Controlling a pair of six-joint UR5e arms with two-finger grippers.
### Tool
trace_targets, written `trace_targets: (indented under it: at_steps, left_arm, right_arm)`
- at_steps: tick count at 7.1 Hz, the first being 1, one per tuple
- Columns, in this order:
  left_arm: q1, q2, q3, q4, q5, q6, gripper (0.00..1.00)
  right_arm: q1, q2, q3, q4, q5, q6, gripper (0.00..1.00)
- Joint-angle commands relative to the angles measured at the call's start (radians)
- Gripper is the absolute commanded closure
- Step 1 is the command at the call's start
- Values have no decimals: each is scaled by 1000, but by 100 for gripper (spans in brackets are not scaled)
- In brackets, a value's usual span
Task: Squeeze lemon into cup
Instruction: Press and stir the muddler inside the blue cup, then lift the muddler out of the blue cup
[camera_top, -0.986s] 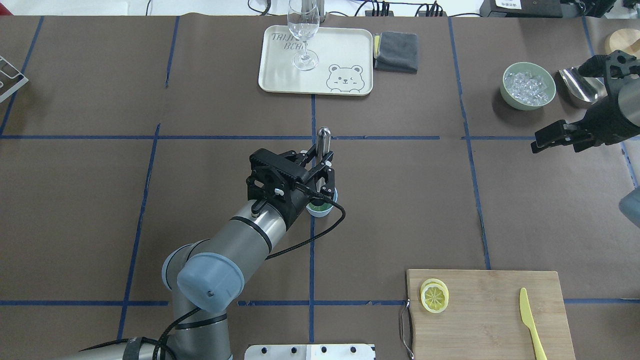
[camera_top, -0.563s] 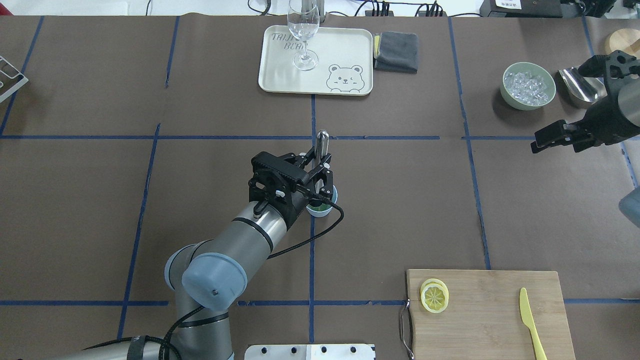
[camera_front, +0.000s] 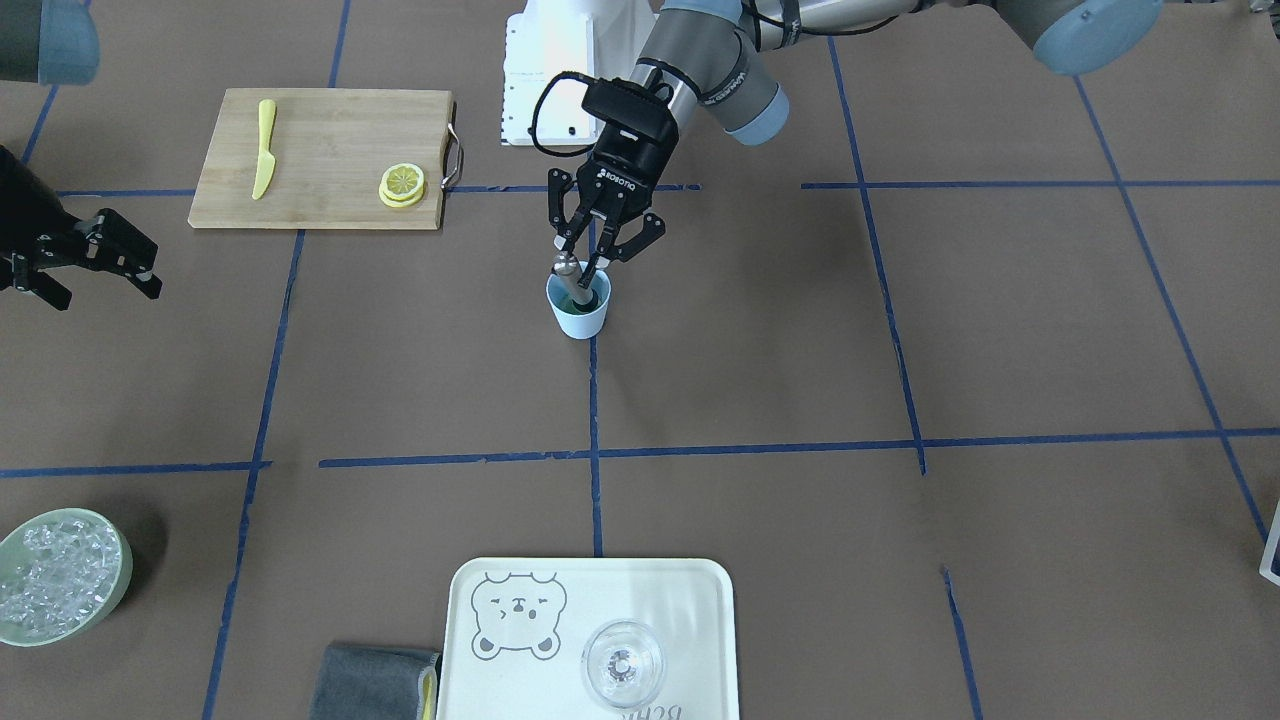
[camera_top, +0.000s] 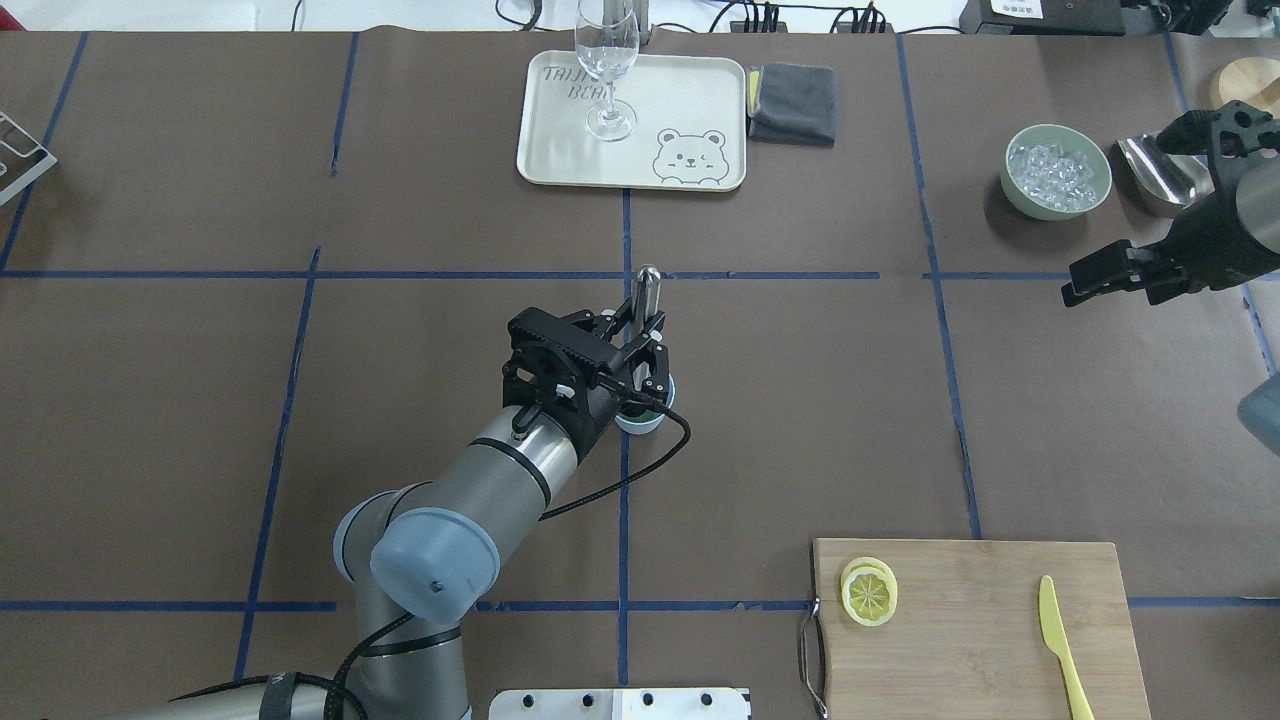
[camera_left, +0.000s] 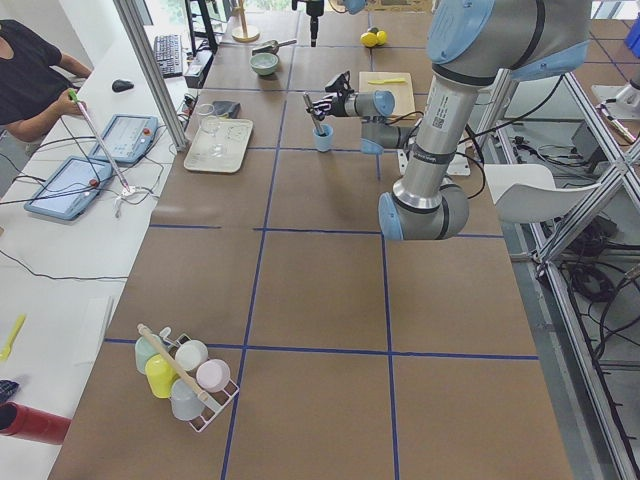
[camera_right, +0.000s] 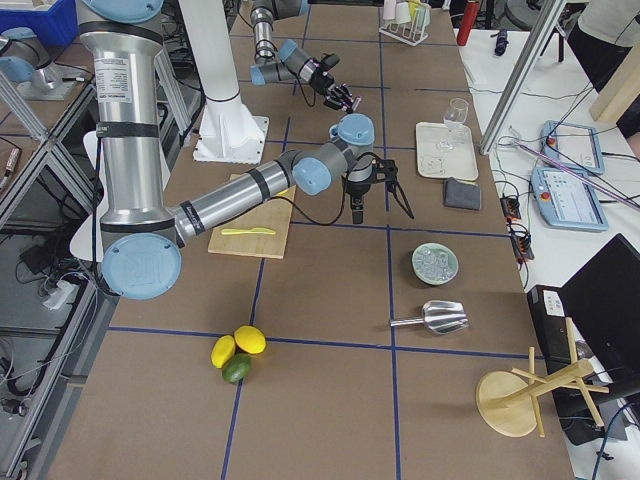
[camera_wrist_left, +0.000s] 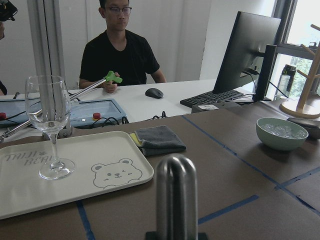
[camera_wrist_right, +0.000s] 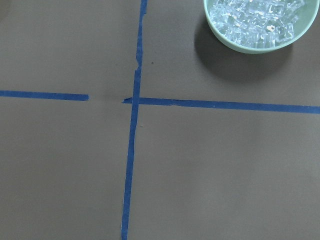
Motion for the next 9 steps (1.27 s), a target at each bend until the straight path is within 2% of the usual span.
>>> trace_targets:
  at_steps: [1, 4, 7, 9]
  left_arm:
    - [1, -2, -2, 0, 0, 2, 100]
    - [-23, 6, -154, -2, -2, 95, 100]
    - [-83, 9, -226, 14, -11, 98, 100]
    - [-141, 36, -227, 149, -27, 98, 100]
  right_arm:
    - [0, 0, 0, 0, 0, 0, 0]
    - [-2, 2, 0, 0, 0, 5, 0]
    - [-2, 2, 5, 0, 8, 9, 0]
    - [-2, 6, 3, 0, 8, 12, 0]
